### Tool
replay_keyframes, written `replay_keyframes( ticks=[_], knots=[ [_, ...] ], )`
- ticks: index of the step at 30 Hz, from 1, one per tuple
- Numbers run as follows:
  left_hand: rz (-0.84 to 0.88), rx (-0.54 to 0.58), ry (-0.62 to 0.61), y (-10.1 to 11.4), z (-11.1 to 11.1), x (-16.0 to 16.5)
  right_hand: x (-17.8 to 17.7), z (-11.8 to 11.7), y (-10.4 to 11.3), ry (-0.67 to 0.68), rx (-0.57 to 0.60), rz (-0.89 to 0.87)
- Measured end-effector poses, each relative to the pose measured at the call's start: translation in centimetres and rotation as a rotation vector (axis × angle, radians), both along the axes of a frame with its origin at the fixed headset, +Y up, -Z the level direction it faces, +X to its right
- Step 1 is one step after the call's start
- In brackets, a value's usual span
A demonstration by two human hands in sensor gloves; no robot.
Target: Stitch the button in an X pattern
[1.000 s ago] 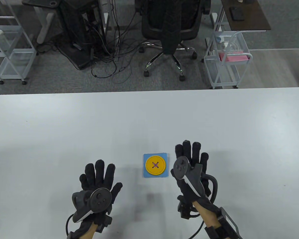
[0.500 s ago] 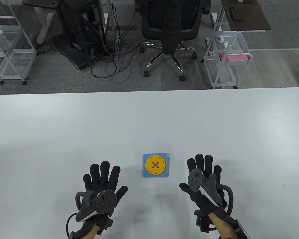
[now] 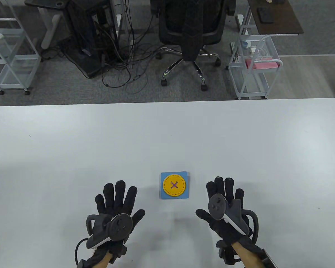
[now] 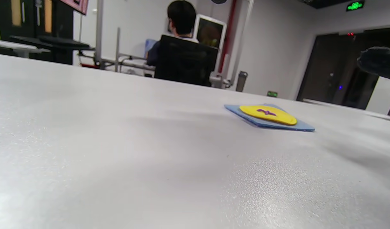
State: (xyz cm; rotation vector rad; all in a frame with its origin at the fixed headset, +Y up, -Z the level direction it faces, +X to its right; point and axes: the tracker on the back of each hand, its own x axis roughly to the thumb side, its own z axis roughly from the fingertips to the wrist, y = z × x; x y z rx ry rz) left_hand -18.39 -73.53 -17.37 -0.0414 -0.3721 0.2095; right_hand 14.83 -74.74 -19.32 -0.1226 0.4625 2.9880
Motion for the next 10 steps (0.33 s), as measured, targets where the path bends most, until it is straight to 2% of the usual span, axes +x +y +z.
replay_keyframes(
  ticks=[10],
  knots=[
    [-0.003,-0.011,0.004,0.02,-0.07,0.01,0.04,0.15,-0.08,-0.002,0.005,-0.008]
  ],
)
